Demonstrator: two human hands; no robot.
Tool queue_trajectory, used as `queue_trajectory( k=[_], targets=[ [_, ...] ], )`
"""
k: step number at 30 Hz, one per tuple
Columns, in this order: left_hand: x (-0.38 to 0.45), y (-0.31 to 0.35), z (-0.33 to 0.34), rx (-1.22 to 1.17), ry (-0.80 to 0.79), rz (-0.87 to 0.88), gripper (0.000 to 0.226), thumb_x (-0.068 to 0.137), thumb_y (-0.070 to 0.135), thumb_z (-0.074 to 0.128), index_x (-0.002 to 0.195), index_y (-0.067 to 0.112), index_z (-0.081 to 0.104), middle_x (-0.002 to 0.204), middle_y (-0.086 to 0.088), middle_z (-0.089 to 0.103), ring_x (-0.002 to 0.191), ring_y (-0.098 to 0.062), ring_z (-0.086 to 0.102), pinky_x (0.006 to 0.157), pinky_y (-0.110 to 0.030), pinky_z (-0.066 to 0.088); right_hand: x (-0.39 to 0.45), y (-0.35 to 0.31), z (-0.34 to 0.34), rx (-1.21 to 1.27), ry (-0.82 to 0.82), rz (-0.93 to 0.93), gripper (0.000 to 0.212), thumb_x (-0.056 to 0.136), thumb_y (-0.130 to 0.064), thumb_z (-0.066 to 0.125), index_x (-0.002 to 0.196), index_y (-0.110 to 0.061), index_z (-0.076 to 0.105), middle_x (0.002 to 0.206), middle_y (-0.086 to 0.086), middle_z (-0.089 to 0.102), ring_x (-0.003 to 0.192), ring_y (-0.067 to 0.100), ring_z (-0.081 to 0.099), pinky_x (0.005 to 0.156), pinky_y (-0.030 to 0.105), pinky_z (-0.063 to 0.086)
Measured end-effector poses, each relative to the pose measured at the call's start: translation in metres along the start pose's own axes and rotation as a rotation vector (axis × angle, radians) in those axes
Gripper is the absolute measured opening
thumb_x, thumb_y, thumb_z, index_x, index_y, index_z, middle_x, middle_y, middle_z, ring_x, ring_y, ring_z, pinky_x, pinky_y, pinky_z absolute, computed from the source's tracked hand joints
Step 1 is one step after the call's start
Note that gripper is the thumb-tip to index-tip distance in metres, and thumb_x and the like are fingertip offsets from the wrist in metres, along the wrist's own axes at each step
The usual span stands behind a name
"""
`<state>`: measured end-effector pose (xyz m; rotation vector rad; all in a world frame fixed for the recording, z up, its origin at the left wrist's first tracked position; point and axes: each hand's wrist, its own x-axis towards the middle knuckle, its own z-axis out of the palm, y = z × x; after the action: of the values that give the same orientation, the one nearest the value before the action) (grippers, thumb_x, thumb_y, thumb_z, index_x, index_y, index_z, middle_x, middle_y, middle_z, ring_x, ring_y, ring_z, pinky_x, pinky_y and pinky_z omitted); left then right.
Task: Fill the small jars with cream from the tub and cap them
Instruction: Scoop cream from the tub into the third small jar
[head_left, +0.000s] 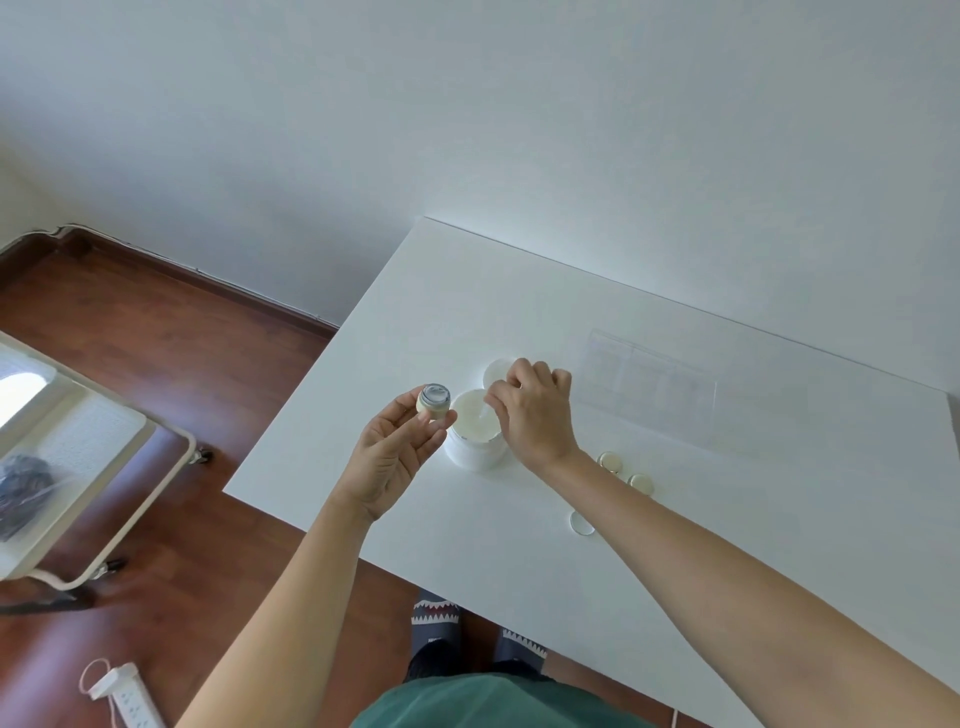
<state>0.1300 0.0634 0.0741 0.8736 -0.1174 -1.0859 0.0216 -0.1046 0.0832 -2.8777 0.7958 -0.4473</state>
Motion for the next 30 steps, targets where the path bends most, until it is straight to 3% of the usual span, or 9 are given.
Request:
queue_trajectory(
  k=[4,10,14,19,25,28,30],
  targets=[
    [-0.001,0.001,-0.002,-0.03,0.006,0.0,0.021,0.091,0.008,0.058,0.11,0.016,0.063,0.116,-0.01,0.069,0.105,-0.027,0.071,0.085,-0.028,0.058,0.001,0.001,0.013,0.033,-0.147,0.09,0.023,0.096,-0.026,0.049,0.088,-0.016,0.069,0.095,0.003,0.055,0.092,0.025,0.049,0.074,0.033,0.018],
    [0.0,0.001,-0.004,-0.018,0.028,0.003,0.023,0.091,0.01,0.058,0.113,0.015,0.062,0.117,-0.008,0.07,0.101,-0.024,0.071,0.081,-0.025,0.058,0.007,0.003,0.006,0.166,-0.229,0.37,0.028,0.095,-0.025,0.047,0.082,-0.013,0.068,0.095,0.006,0.055,0.092,0.027,0.05,0.073,0.033,0.02],
    [0.002,0.0,-0.005,0.003,0.034,0.002,0.025,0.09,0.013,0.06,0.114,0.014,0.066,0.113,-0.004,0.071,0.101,-0.023,0.072,0.08,-0.025,0.058,0.01,0.012,-0.003,0.301,-0.273,0.555,0.03,0.093,-0.024,0.049,0.066,-0.014,0.057,0.079,0.004,0.051,0.09,0.03,0.055,0.073,0.034,0.023],
    [0.004,-0.003,-0.006,0.038,0.019,-0.006,0.029,0.087,0.009,0.064,0.115,0.014,0.067,0.109,-0.003,0.073,0.099,-0.021,0.072,0.079,-0.025,0.058,0.009,0.022,-0.018,0.507,-0.266,0.754,0.027,0.091,-0.026,0.055,0.068,-0.013,0.06,0.058,-0.006,0.046,0.073,0.022,0.051,0.077,0.035,0.028],
    [0.008,-0.007,0.003,0.11,0.011,-0.027,0.033,0.082,0.007,0.069,0.115,0.011,0.067,0.101,-0.001,0.073,0.09,-0.015,0.072,0.078,-0.023,0.057,0.01,0.03,-0.049,0.701,-0.17,0.822,0.024,0.09,-0.028,0.057,0.079,-0.014,0.073,0.054,-0.01,0.05,0.058,0.01,0.046,0.091,0.04,0.039],
    [0.01,-0.01,0.01,0.1,0.004,-0.042,0.03,0.082,0.008,0.07,0.112,0.012,0.068,0.097,-0.002,0.072,0.087,-0.015,0.071,0.077,-0.023,0.057,0.014,0.029,-0.069,0.771,-0.131,0.784,0.024,0.089,-0.029,0.058,0.073,-0.018,0.072,0.063,0.0,0.058,0.065,0.017,0.054,0.098,0.044,0.041],
    [0.012,-0.011,0.016,0.097,-0.015,-0.047,0.03,0.082,0.009,0.071,0.112,0.012,0.067,0.095,-0.002,0.072,0.086,-0.016,0.071,0.077,-0.024,0.057,0.019,0.027,-0.081,0.791,-0.104,0.741,0.025,0.089,-0.028,0.058,0.068,-0.022,0.069,0.077,0.008,0.07,0.08,0.023,0.064,0.101,0.048,0.043]
  ],
)
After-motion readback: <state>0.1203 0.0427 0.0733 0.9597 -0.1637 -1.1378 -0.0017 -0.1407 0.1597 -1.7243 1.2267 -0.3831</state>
